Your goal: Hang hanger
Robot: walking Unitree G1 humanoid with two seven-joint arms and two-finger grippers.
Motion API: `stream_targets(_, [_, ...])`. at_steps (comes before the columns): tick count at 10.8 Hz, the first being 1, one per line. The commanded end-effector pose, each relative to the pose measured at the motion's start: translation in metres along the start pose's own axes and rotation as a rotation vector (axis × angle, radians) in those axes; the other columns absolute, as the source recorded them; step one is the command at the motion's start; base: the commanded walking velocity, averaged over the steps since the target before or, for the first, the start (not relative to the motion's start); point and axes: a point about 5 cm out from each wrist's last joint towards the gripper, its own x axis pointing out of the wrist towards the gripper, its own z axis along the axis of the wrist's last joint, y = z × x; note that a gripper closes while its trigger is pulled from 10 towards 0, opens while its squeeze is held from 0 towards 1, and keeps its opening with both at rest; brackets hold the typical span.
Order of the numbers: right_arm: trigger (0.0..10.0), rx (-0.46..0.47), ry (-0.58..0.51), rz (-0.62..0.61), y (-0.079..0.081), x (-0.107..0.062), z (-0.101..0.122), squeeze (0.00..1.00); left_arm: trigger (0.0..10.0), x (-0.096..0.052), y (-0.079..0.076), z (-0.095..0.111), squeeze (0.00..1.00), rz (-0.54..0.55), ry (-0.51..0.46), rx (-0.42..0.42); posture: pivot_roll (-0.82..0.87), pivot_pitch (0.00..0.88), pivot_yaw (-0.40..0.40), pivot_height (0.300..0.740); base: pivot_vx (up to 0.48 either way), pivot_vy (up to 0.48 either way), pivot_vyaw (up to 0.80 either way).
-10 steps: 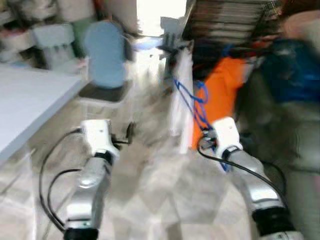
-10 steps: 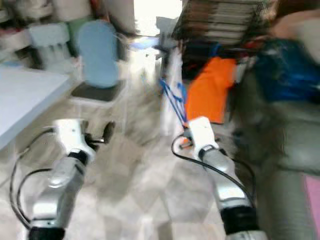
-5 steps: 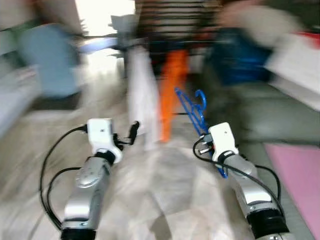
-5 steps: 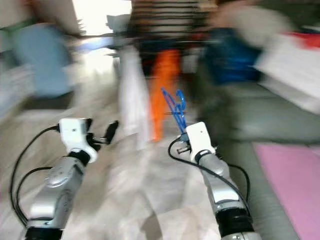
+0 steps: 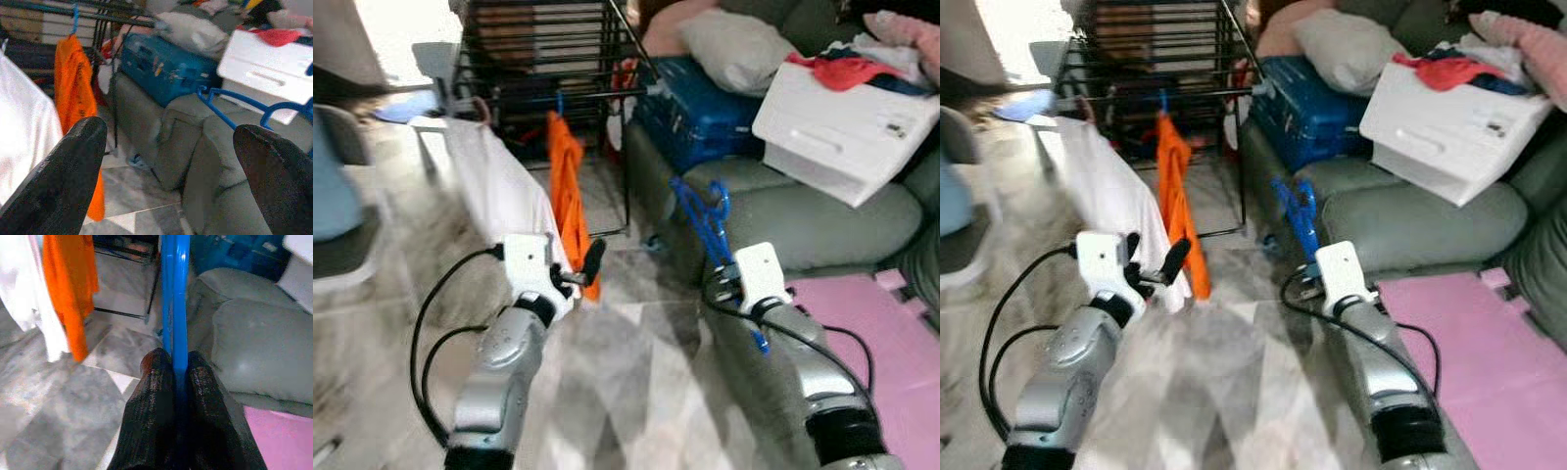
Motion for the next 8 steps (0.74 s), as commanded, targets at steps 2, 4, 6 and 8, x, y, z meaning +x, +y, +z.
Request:
stream_targets(2, [10.0, -0.003, -0.014, 0.002, -0.0029, -0.0001, 0.0045, 0.0, 10.0, 0.002, 0.0011, 0.002, 0.0, -0.003, 0.0, 0.004, -0.17, 0.0, 0.001, 0.74, 0.307, 0.369, 0.0])
stream_targets(4, [10.0, -0.002, -0.012, 0.005, -0.0023, 0.0, 0.0043, 0.0, 10.0, 0.0024, 0.0004, 0.0018, 0.0, -0.009, 0.002, 0.008, -0.17, 0.0, 0.003, 0.74, 0.292, 0.379, 0.0])
stream_targets(6, [10.0, 0.0, -0.01, 0.011, -0.0022, 0.0003, 0.0042, 0.0, 10.0, 0.0034, -0.001, 0.0021, 0.0, -0.017, -0.003, 0.013, -0.17, 0.0, 0.006, 0.74, 0.292, 0.381, 0.0])
stream_targets(8, [10.0, 0.003, -0.009, 0.013, -0.002, 0.0005, 0.0041, 0.0, 10.0, 0.0055, -0.0038, 0.0029, 0.0, -0.028, -0.007, 0.018, -0.17, 0.0, 0.007, 0.74, 0.324, 0.354, 0.0])
